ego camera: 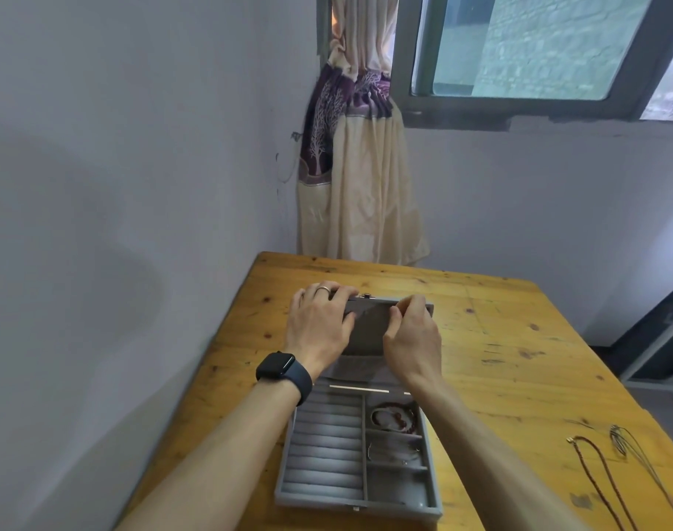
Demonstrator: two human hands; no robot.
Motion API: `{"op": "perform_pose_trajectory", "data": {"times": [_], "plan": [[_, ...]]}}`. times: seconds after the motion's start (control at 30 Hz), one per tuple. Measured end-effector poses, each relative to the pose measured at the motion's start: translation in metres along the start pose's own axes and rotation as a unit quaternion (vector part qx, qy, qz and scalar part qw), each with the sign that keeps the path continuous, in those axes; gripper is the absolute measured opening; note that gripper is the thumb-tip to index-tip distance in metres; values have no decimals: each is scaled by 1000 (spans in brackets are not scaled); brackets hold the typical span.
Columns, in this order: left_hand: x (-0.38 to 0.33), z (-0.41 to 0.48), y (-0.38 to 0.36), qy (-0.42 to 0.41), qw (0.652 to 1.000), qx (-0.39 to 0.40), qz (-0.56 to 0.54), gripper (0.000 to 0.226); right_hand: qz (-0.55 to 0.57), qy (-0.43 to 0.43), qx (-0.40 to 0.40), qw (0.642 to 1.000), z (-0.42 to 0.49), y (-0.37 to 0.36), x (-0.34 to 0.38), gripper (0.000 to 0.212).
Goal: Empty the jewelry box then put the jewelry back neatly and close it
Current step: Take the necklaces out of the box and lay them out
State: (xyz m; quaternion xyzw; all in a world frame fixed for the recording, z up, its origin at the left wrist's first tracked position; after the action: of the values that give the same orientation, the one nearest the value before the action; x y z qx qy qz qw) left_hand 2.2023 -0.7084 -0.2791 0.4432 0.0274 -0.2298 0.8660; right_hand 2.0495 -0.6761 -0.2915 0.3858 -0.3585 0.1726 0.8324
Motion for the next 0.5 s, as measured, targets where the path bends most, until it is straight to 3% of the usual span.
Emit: {"op": "perform_pose_trajectory", "data": {"times": [0.13,0.3,0.5], "plan": [[-2,0,2,2,1000,-1,-3,37,117,-57,-21,991,-1,6,0,10],[-2,-1,5,-1,1000,-14,-17,35,177,-214,-34,960,0,12,-14,11],[-2,-4,3,-9,999,-16,-27,37,48,-130,9,990,-6,17,-13,12]]}}
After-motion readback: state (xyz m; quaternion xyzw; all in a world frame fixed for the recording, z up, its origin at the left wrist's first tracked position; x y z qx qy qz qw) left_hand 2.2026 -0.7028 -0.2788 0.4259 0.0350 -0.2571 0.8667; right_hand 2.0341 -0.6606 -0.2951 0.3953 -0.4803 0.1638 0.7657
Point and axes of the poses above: each hand's wrist, its own z-axis towards the middle knuckle, its own y-axis out of the back of the hand, x = y × z, the point moved 5 cm from there along z, towards the middle knuckle, and after that the axes turned 9 degrees about -x, right-handed, at the moved point
